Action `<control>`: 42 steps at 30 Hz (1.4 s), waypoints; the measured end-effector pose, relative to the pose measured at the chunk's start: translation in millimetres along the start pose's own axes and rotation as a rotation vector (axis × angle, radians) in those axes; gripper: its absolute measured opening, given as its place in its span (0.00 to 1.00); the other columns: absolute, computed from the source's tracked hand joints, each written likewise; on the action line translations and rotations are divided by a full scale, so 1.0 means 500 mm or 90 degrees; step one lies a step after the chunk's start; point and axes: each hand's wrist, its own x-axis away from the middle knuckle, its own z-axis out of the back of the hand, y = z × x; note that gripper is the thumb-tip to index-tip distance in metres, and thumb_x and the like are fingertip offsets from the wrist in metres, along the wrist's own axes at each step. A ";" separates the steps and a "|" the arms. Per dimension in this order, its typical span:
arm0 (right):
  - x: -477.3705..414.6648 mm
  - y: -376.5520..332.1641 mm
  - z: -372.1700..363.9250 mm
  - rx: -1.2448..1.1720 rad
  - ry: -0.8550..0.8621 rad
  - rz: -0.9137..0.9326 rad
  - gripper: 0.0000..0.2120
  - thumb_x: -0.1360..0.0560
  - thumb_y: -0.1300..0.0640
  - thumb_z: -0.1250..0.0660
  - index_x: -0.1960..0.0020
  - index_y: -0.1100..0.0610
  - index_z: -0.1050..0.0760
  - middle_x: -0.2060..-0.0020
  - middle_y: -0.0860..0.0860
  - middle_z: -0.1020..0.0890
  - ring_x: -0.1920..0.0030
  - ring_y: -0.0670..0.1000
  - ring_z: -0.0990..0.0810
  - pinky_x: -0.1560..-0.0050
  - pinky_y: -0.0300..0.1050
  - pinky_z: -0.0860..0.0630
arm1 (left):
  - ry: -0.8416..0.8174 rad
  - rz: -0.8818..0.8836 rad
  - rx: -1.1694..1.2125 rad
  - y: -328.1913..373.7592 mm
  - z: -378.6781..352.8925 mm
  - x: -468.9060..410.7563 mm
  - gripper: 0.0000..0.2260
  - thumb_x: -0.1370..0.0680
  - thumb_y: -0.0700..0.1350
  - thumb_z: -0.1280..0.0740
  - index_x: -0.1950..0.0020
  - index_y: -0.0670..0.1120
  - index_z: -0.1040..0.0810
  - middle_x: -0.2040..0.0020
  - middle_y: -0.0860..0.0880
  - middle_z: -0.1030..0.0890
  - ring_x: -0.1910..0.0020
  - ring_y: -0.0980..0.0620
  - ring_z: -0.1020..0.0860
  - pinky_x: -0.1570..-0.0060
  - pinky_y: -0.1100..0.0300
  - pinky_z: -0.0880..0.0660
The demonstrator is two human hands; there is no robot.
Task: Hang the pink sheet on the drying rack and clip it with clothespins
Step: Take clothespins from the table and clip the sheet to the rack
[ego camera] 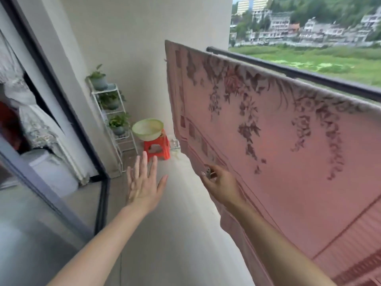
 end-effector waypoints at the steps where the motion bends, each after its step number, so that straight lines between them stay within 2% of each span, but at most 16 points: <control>1: -0.059 0.008 -0.018 -0.007 -0.004 -0.006 0.13 0.28 0.48 0.30 0.45 0.49 0.19 0.60 0.44 0.18 0.64 0.37 0.23 0.61 0.38 0.31 | -0.009 0.005 -0.009 -0.004 -0.009 -0.061 0.31 0.19 0.61 0.55 0.20 0.50 0.56 0.21 0.46 0.63 0.22 0.46 0.62 0.25 0.41 0.55; 4: -0.225 0.019 -0.063 -0.021 -0.010 -0.013 0.15 0.30 0.49 0.30 0.44 0.49 0.18 0.58 0.45 0.18 0.60 0.44 0.20 0.58 0.40 0.27 | -0.014 0.004 -0.020 -0.020 -0.021 -0.231 0.31 0.19 0.62 0.55 0.20 0.49 0.57 0.21 0.46 0.63 0.22 0.46 0.62 0.25 0.41 0.56; 7: -0.379 0.004 -0.106 -0.034 -0.021 -0.012 0.15 0.29 0.51 0.27 0.43 0.49 0.18 0.56 0.46 0.17 0.58 0.45 0.18 0.55 0.41 0.24 | 0.005 0.001 -0.019 -0.048 -0.016 -0.364 0.31 0.20 0.62 0.56 0.20 0.49 0.53 0.20 0.46 0.59 0.22 0.46 0.59 0.25 0.41 0.56; 11: -0.576 -0.036 -0.219 -0.034 -0.061 0.014 0.12 0.27 0.50 0.28 0.44 0.50 0.19 0.64 0.41 0.20 0.64 0.35 0.22 0.60 0.38 0.28 | 0.030 0.028 -0.025 -0.134 -0.040 -0.519 0.32 0.21 0.63 0.57 0.20 0.49 0.51 0.20 0.46 0.57 0.21 0.46 0.57 0.25 0.42 0.55; 14: -0.706 -0.062 -0.328 -0.025 -0.072 0.060 0.14 0.26 0.47 0.28 0.42 0.48 0.19 0.62 0.36 0.22 0.62 0.33 0.23 0.58 0.33 0.27 | 0.037 0.057 -0.017 -0.214 -0.082 -0.640 0.33 0.21 0.64 0.59 0.20 0.49 0.50 0.20 0.45 0.56 0.21 0.46 0.56 0.25 0.42 0.53; 17: -0.831 -0.078 -0.447 -0.021 -0.078 0.054 0.15 0.26 0.47 0.29 0.40 0.48 0.20 0.56 0.41 0.21 0.60 0.39 0.21 0.53 0.42 0.23 | 0.026 0.061 -0.012 -0.298 -0.136 -0.778 0.32 0.21 0.64 0.59 0.20 0.49 0.51 0.20 0.45 0.56 0.21 0.46 0.56 0.25 0.42 0.52; 19: -0.914 -0.091 -0.521 -0.016 -0.076 0.055 0.15 0.26 0.49 0.28 0.41 0.50 0.20 0.55 0.46 0.19 0.59 0.43 0.20 0.53 0.43 0.23 | 0.011 0.063 0.005 -0.354 -0.167 -0.874 0.31 0.20 0.63 0.58 0.20 0.49 0.52 0.20 0.45 0.58 0.22 0.46 0.57 0.25 0.42 0.53; 22: -1.046 -0.118 -0.602 0.002 -0.067 0.044 0.15 0.27 0.51 0.28 0.41 0.52 0.19 0.56 0.48 0.18 0.59 0.44 0.20 0.54 0.40 0.24 | -0.012 0.050 0.027 -0.428 -0.190 -1.029 0.31 0.20 0.63 0.56 0.20 0.50 0.53 0.20 0.46 0.60 0.22 0.47 0.59 0.25 0.42 0.53; 25: -1.181 -0.139 -0.650 0.020 -0.030 0.041 0.17 0.28 0.50 0.27 0.40 0.53 0.19 0.57 0.47 0.19 0.62 0.38 0.23 0.58 0.28 0.30 | -0.013 0.027 0.036 -0.481 -0.200 -1.187 0.30 0.19 0.62 0.54 0.20 0.50 0.53 0.20 0.46 0.59 0.22 0.47 0.58 0.25 0.42 0.53; 26: -1.225 -0.141 -0.660 0.021 -0.015 0.035 0.18 0.28 0.50 0.27 0.40 0.53 0.20 0.56 0.46 0.19 0.62 0.38 0.23 0.58 0.28 0.30 | -0.013 0.024 0.046 -0.490 -0.205 -1.237 0.30 0.19 0.61 0.53 0.20 0.49 0.52 0.20 0.46 0.58 0.22 0.47 0.58 0.25 0.42 0.53; 29: -1.347 -0.129 -0.695 0.020 0.018 0.003 0.18 0.29 0.50 0.26 0.40 0.52 0.20 0.56 0.45 0.18 0.59 0.42 0.20 0.54 0.40 0.24 | -0.013 0.011 0.074 -0.508 -0.243 -1.375 0.30 0.19 0.60 0.50 0.20 0.49 0.51 0.20 0.46 0.57 0.22 0.47 0.56 0.25 0.44 0.53; 32: -1.459 -0.090 -0.744 -0.020 0.024 -0.039 0.15 0.28 0.51 0.27 0.42 0.51 0.19 0.58 0.43 0.18 0.59 0.39 0.20 0.55 0.42 0.22 | -0.028 -0.002 0.101 -0.513 -0.307 -1.502 0.29 0.19 0.60 0.50 0.20 0.50 0.50 0.20 0.47 0.57 0.22 0.47 0.56 0.25 0.45 0.54; 34: -1.538 -0.057 -0.781 -0.044 0.026 -0.051 0.12 0.28 0.52 0.27 0.44 0.49 0.19 0.57 0.44 0.17 0.58 0.41 0.19 0.55 0.43 0.22 | -0.042 -0.008 0.104 -0.517 -0.358 -1.587 0.29 0.19 0.60 0.51 0.20 0.50 0.51 0.20 0.47 0.58 0.22 0.47 0.57 0.25 0.46 0.55; 37: -1.677 -0.008 -0.836 -0.002 0.028 -0.056 0.12 0.28 0.50 0.27 0.45 0.47 0.20 0.55 0.43 0.18 0.58 0.40 0.20 0.53 0.42 0.24 | -0.071 -0.031 0.099 -0.527 -0.433 -1.731 0.30 0.19 0.61 0.52 0.20 0.50 0.54 0.20 0.47 0.60 0.22 0.48 0.59 0.24 0.46 0.56; 42: -1.931 0.051 -0.904 0.009 0.015 -0.089 0.10 0.27 0.52 0.28 0.46 0.51 0.21 0.54 0.48 0.18 0.55 0.49 0.19 0.50 0.49 0.22 | -0.123 -0.034 0.118 -0.546 -0.522 -1.985 0.31 0.18 0.60 0.49 0.20 0.49 0.54 0.20 0.47 0.58 0.22 0.47 0.57 0.25 0.48 0.54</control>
